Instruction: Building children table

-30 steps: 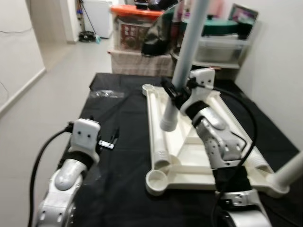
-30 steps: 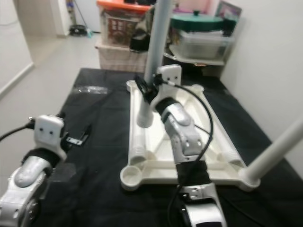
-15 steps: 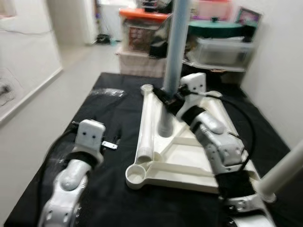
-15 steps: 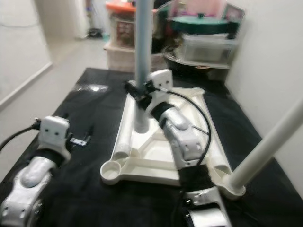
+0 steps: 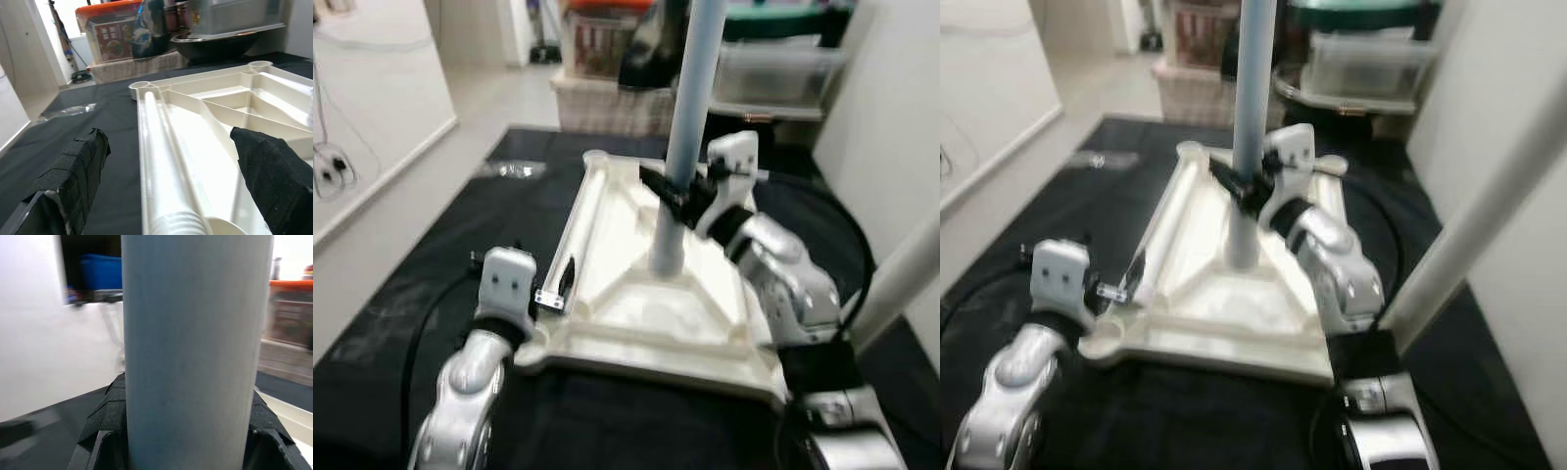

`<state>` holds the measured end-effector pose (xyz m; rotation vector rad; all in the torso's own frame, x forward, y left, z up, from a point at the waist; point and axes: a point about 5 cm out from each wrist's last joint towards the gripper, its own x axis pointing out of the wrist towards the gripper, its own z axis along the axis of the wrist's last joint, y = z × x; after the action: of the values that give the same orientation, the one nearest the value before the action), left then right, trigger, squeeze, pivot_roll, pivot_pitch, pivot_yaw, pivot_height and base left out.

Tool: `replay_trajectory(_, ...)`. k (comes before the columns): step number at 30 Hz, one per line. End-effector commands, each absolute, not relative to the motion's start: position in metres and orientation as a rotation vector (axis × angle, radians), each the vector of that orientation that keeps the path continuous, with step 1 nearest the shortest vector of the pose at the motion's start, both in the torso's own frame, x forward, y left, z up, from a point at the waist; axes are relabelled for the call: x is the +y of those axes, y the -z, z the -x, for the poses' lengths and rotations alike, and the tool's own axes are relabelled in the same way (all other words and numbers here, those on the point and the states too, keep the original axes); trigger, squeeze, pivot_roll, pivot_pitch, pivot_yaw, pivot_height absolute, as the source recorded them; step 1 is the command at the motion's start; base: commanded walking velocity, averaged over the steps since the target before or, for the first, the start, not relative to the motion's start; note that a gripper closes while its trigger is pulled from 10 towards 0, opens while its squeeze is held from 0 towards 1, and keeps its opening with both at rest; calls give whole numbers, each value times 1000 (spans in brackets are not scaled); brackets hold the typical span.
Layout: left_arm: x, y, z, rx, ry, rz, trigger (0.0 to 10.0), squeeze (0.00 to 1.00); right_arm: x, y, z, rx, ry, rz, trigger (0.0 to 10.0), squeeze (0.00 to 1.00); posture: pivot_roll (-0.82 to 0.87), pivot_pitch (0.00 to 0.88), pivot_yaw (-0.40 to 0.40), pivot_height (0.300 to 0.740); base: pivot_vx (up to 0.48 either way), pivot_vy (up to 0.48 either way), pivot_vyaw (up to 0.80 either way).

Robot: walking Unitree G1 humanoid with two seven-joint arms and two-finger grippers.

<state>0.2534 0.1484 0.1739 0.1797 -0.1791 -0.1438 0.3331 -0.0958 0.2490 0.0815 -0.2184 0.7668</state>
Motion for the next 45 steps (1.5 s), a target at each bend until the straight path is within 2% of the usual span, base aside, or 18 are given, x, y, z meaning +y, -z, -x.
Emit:
replay_trajectory(1,148,-175,-252,-195,135,-183,10000,0,-88,-252,-327,-232,-827,-84,10000,0,7,0,-78,740,0,0,0)
replay_trajectory(7,149,-175,-252,-195,130,-183,10000,0,-85,-251,-324,-231,-849,-76,10000,0,6,0,-77,740,0,0,0)
replay_trajectory(15,147,-173,-252,-193,137,-194,10000,0,-82,-250,-320,-223,-873,-66,10000,0,4,0,-73,740,0,0,800)
replay_trajectory(24,151,-156,-239,-131,130,-225,10000,0,-79,-243,-319,-196,-871,-70,10000,0,16,0,-71,740,0,0,800)
replay_trajectory(30,153,-150,-233,-105,112,-222,10000,0,-79,-242,-321,-193,-855,-97,10000,0,20,0,-75,740,0,0,0)
replay_trajectory(39,150,-149,-233,-112,116,-206,10000,0,-81,-244,-325,-207,-811,-91,10000,0,21,0,-72,740,0,469,0)
replay_trajectory(45,148,-151,-235,-128,122,-219,10000,0,-82,-243,-326,-210,-795,-88,10000,0,21,0,-66,740,0,0,0)
